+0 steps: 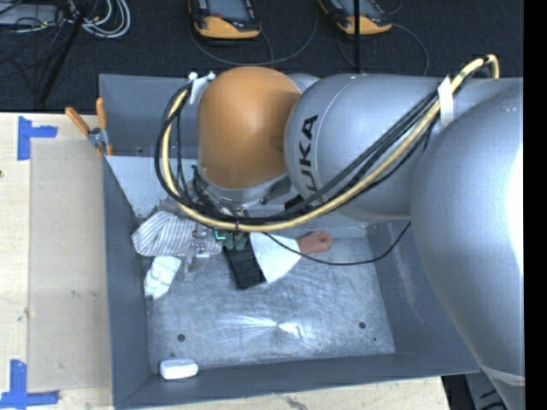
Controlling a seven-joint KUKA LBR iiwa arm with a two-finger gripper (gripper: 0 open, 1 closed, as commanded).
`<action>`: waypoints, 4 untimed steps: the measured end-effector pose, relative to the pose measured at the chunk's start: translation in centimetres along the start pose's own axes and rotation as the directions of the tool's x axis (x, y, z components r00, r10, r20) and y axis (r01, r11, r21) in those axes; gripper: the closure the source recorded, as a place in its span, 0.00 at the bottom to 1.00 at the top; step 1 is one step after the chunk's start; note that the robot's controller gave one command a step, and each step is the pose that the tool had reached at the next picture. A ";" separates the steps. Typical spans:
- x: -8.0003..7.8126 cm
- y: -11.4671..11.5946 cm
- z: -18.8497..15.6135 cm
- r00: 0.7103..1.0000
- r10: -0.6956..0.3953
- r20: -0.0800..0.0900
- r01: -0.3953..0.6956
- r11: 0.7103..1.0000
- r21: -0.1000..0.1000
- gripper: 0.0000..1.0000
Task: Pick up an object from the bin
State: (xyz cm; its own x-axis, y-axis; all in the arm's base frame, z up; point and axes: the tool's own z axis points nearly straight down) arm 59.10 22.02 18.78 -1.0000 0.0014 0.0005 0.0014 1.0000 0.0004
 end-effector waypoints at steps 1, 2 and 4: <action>0.0 0.0 0.1 1.000 0.000 0.001 0.000 1.000 0.000 0.00; 1.8 -0.3 5.8 0.995 -0.101 0.003 0.101 0.995 0.000 0.00; 1.8 1.4 11.2 0.987 -0.163 0.008 0.163 0.987 -0.001 0.00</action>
Offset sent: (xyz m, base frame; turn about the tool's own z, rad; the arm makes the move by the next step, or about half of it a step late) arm -0.0271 -0.0062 -0.0756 -0.1215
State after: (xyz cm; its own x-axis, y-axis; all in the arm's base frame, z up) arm 57.28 23.44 7.55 -0.9869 -0.1614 -0.0072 -0.1614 0.9869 0.0017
